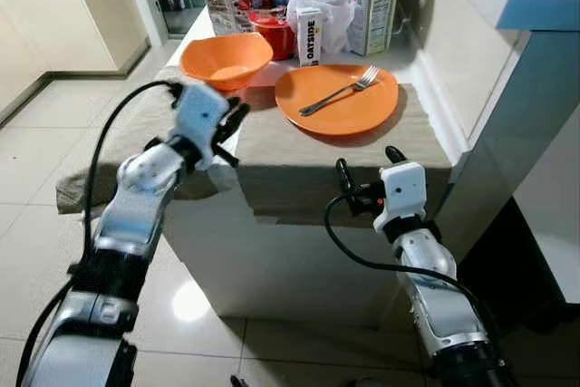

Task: Setting the table

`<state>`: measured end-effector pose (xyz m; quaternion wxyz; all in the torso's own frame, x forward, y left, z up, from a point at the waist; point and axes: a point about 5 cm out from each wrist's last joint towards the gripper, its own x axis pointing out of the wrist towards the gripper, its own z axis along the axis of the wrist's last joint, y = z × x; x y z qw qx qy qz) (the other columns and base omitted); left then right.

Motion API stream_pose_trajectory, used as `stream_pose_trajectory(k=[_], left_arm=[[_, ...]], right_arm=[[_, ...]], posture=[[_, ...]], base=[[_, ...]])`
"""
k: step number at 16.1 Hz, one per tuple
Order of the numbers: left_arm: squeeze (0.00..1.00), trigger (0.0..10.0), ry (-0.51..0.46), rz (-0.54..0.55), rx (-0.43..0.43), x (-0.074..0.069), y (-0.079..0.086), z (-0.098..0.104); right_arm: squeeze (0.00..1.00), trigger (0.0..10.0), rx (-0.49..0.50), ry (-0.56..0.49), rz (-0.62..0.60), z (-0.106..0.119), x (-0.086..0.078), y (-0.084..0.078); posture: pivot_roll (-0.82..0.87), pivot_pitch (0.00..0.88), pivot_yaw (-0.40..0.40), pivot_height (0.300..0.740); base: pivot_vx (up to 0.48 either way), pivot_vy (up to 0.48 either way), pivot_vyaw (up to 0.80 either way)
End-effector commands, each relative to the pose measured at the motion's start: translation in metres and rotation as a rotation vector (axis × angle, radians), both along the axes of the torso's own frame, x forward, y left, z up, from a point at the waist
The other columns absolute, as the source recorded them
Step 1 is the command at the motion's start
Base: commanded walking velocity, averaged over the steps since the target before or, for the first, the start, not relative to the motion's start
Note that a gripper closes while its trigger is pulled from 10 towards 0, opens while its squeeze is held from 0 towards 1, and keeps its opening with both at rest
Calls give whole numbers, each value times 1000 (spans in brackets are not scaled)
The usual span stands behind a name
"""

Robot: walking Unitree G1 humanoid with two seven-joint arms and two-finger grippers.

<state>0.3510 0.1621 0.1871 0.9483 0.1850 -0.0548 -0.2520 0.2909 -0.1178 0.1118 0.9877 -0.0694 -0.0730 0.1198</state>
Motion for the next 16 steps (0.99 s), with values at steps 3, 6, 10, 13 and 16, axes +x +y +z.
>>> stream_pose_trajectory(k=[3, 6, 10, 13, 16], left_arm=[[0, 10000, 76, 115, -194, 14, 7, 3], [0, 10000, 41, 135, -332, 11, 5, 7], [0, 10000, 48, 170, -389, 10, 3, 1], [0, 10000, 56, 198, -375, 11, 11, -3], [0, 10000, 59, 207, -377, 11, 12, -5]], right_arm=[[0, 10000, 5, -15, -9, 4, -3, 0], [0, 10000, 0, -21, -12, 5, -2, -1], [0, 10000, -9, -52, 1, 12, 0, -1], [0, 10000, -5, -89, -6, 25, -20, -24], [0, 10000, -84, -54, -60, 18, -53, -57]], posture=[[-114, 0, 107, 735], [-118, 0, 104, 735], [-113, 0, 88, 735], [-131, 0, 86, 735], [-167, 0, 86, 735]], base=[[0, 0, 0], [0, 0, 0], [0, 0, 0], [0, 0, 0], [0, 0, 0]])
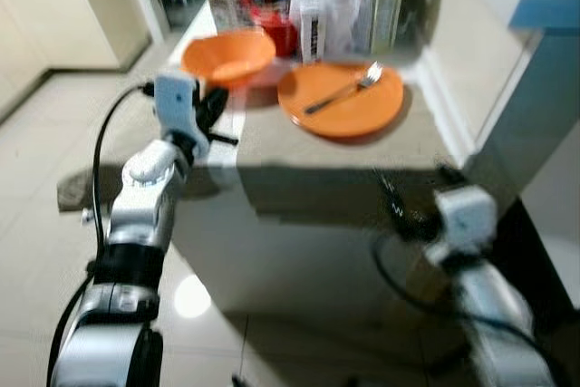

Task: Setting the table

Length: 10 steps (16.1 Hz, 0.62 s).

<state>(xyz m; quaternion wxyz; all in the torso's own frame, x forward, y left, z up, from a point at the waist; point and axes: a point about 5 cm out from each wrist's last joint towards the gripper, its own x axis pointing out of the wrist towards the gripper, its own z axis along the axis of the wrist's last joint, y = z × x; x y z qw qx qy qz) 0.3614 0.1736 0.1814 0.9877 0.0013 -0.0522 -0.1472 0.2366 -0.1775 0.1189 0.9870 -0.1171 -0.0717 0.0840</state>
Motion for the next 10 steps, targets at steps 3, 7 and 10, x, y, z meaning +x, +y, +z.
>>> stream_pose_trajectory(k=[3, 7, 10], left_arm=[[0, 10000, -12, -17, 28, 5, -5, 2], [0, 10000, -43, -61, 39, 18, -15, 15], [0, 10000, -62, -107, 55, 20, -23, 18]], right_arm=[[0, 10000, -27, -62, -37, 12, -11, -4], [0, 10000, -37, -48, -76, 13, -25, -6], [0, 10000, -41, -51, -95, 14, -31, -8]], posture=[[-190, 0, 86, 735], [-231, 0, 108, 735], [-251, 0, 123, 735]], base=[[0, 0, 0], [0, -214, 0], [0, -429, 0]])
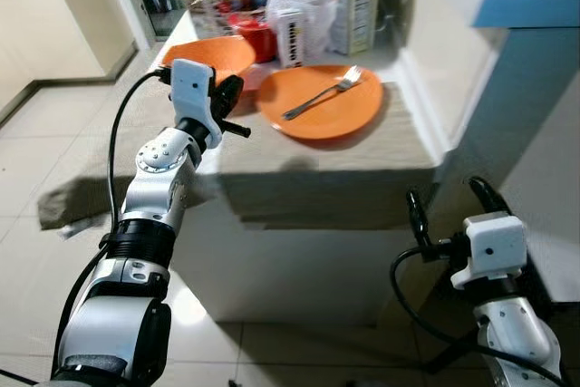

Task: Setting the table

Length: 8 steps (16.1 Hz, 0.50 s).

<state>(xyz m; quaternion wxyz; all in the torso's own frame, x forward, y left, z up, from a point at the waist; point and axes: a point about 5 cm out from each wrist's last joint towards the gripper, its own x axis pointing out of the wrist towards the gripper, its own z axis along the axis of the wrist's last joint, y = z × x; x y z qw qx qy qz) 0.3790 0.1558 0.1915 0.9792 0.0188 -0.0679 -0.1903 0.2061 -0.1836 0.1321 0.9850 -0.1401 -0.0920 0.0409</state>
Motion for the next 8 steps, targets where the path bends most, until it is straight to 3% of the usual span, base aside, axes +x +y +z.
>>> stream_pose_trajectory(k=[1, 2, 5, 6, 8], left_arm=[[0, 10000, -28, -35, 32, 4, -8, 8], [0, 10000, -31, -41, 46, 4, -9, 8], [0, 10000, -16, -121, 204, 10, -18, 6], [0, 10000, -12, -124, 217, 11, -18, 6], [0, 10000, 59, -159, 306, 17, -16, 1]], right_arm=[[0, 10000, -3, 4, -22, 1, -3, -3], [0, 10000, -3, 6, -26, 1, -4, -3], [0, 10000, -8, 14, -42, 3, -8, -8], [0, 10000, -9, 15, -43, 3, -8, -8], [0, 10000, -15, 19, -42, 4, -9, -10]], posture=[[-258, 0, 127, 735], [-263, 0, 129, 735], [-273, 0, 127, 735], [-272, 0, 126, 735], [-275, 0, 125, 735]], base=[[0, -412, 0], [247, -409, 0], [0, 0, 0], [0, 0, 0], [0, 0, 0]])
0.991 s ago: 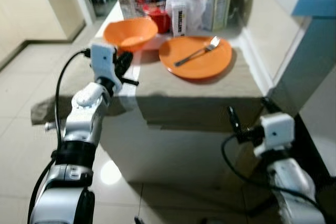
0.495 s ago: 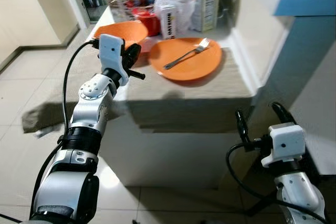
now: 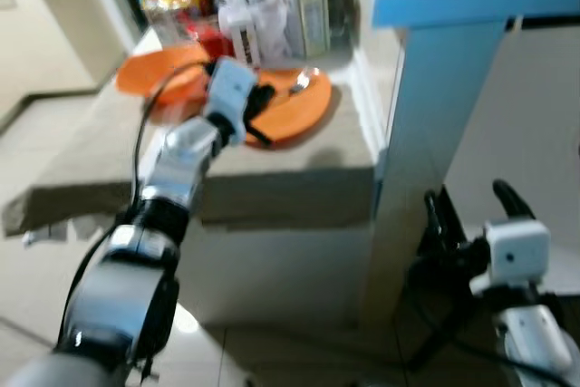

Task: Setting the table

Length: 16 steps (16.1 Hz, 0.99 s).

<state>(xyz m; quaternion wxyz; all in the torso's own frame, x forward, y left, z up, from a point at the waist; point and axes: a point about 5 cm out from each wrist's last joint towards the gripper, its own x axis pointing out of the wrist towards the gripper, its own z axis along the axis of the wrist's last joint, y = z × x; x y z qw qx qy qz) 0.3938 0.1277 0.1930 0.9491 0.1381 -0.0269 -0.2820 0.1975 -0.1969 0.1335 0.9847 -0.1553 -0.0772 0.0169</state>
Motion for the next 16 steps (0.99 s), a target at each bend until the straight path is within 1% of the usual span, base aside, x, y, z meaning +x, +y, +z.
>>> stream_pose_trajectory(k=[1, 2, 4, 5, 7, 9, 12, 16], left_arm=[[0, 10000, 29, 21, 53, 4, 13, 1], [0, 10000, 71, 59, 82, 10, 17, 3], [0, 10000, 106, 91, 155, 13, 19, 1], [0, 10000, 116, 116, 249, 14, 20, -4], [0, 10000, 122, 117, 265, 15, 17, -3], [0, 10000, 119, 102, 286, 17, 9, 1], [0, 10000, 108, 86, 319, 18, 0, 2], [0, 10000, 111, 84, 304, 19, -5, 3]], right_arm=[[0, 10000, 11, -3, 12, 3, -1, 3], [0, 10000, 7, -1, 13, 3, -2, 2], [0, 10000, 6, 2, 11, 3, -3, 1], [0, 10000, 9, 4, 9, 4, -4, 1], [0, 10000, 11, 4, 6, 4, -5, 1], [0, 10000, 12, 4, 4, 5, -7, 0], [0, 10000, 13, 1, 1, 7, -11, 0], [0, 10000, 11, 8, -4, 9, -19, 0]], posture=[[-279, 0, 128, 735], [-285, 0, 134, 735], [-289, 0, 138, 735], [-295, 5, 146, 735], [-297, 13, 150, 735], [-303, 24, 155, 735], [-312, 44, 161, 735], [-319, 71, 167, 735]], base=[[0, 0, 0], [0, 0, 0], [0, 0, 0], [0, 0, 0], [0, 0, 0], [0, 0, 0], [0, 0, 0], [0, 0, 0]])
